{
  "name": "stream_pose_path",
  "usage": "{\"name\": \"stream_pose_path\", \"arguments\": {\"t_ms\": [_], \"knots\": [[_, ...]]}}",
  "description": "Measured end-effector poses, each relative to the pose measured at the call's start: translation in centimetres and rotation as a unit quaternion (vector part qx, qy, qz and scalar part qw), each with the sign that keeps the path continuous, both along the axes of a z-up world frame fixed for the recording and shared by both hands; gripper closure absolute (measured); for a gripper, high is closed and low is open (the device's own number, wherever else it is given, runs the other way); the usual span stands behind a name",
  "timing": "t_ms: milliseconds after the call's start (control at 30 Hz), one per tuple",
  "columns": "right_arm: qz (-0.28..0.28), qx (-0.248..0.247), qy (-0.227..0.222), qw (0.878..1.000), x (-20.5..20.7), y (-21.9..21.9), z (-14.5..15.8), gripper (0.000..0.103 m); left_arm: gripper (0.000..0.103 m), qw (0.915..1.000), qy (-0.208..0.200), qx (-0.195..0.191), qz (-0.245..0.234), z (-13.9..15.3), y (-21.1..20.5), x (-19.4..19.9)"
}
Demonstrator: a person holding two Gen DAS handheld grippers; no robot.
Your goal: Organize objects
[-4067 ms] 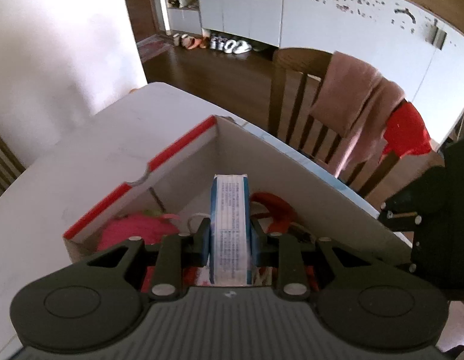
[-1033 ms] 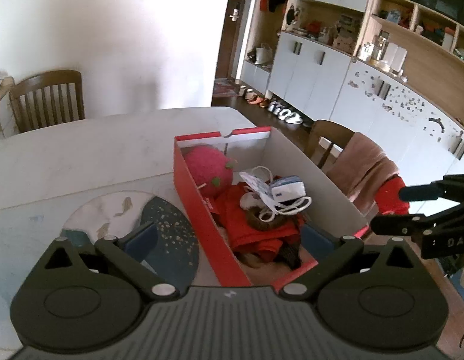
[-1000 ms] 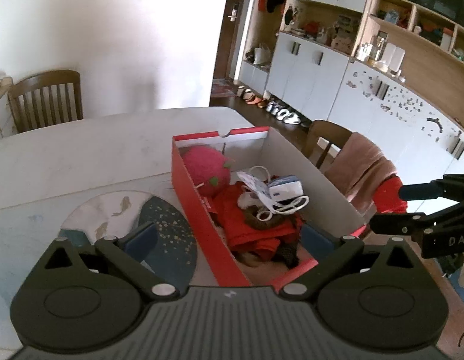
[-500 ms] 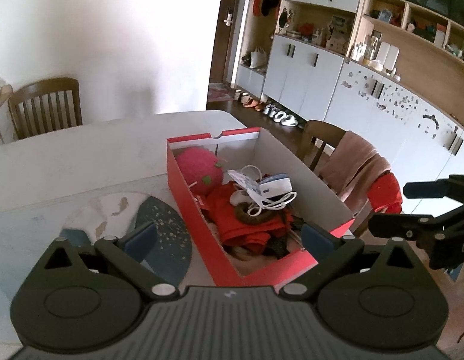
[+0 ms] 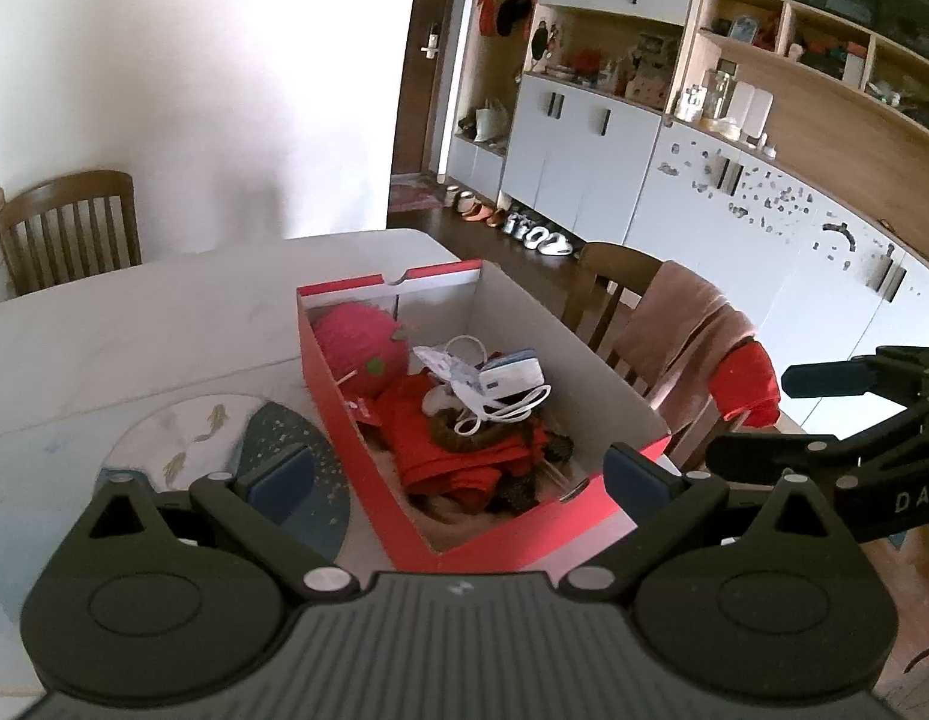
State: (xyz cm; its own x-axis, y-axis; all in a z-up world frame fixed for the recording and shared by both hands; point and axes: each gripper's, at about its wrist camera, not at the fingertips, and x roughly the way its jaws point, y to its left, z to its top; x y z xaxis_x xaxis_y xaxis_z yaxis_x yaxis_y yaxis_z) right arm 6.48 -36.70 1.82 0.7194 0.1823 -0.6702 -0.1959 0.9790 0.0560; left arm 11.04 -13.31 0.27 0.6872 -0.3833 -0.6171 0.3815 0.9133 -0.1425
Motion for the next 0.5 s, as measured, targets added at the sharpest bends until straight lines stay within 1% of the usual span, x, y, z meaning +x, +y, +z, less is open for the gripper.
{"name": "stream_pose_path", "arguments": {"t_ms": [300, 500], "knots": [[-0.001, -0.002, -0.002, 1.000, 0.2, -0.3, 0.4, 0.001, 0.000, 1.0000, -0.006, -0.002, -0.005, 0.1, -0.4, 0.3], [0.001, -0.009, 0.000, 1.000, 1.2, -0.3, 0.7, 0.001, 0.000, 0.9999, -0.011, -0.004, 0.003, 0.0, -0.5, 1.1]]}}
